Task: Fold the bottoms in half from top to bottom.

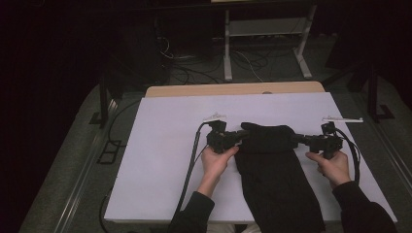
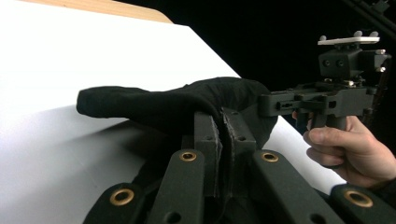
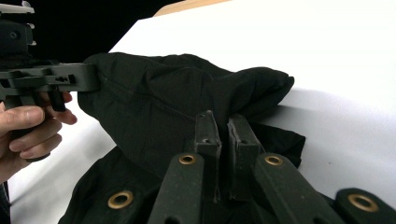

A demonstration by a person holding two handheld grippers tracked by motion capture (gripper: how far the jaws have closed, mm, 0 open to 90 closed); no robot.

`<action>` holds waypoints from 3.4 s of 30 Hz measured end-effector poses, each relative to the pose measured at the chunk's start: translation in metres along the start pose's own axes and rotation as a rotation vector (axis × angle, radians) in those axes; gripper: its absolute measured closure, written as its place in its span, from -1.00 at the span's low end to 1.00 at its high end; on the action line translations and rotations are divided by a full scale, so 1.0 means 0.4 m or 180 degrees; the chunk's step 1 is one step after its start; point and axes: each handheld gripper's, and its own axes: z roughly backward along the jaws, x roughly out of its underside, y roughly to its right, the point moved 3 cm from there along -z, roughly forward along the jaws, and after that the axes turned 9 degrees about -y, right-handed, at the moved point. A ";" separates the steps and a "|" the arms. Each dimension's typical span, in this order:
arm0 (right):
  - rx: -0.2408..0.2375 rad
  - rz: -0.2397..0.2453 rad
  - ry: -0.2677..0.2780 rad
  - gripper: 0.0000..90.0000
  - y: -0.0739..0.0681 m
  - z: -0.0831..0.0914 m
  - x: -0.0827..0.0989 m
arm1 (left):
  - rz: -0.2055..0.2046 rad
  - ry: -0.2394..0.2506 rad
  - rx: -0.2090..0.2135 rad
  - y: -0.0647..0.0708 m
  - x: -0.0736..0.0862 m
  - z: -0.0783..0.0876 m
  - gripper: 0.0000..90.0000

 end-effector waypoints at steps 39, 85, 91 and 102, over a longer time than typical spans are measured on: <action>-0.0032 0.0023 -0.0332 0.85 -0.031 0.022 0.079 | -0.0038 -0.0270 0.0046 0.062 0.134 0.033 0.88; 0.0075 0.0208 -0.0557 -0.87 -0.048 0.026 0.091 | -0.0072 -0.0710 -0.0056 0.064 0.226 0.030 0.88; 0.0104 0.0363 -0.0591 -0.98 -0.050 0.017 0.063 | -0.0069 -0.0700 -0.0050 0.066 0.226 0.031 0.88; 0.0131 0.0370 -0.0541 -1.00 -0.021 0.017 -0.002 | -0.0073 -0.0707 -0.0038 0.068 0.224 0.024 0.88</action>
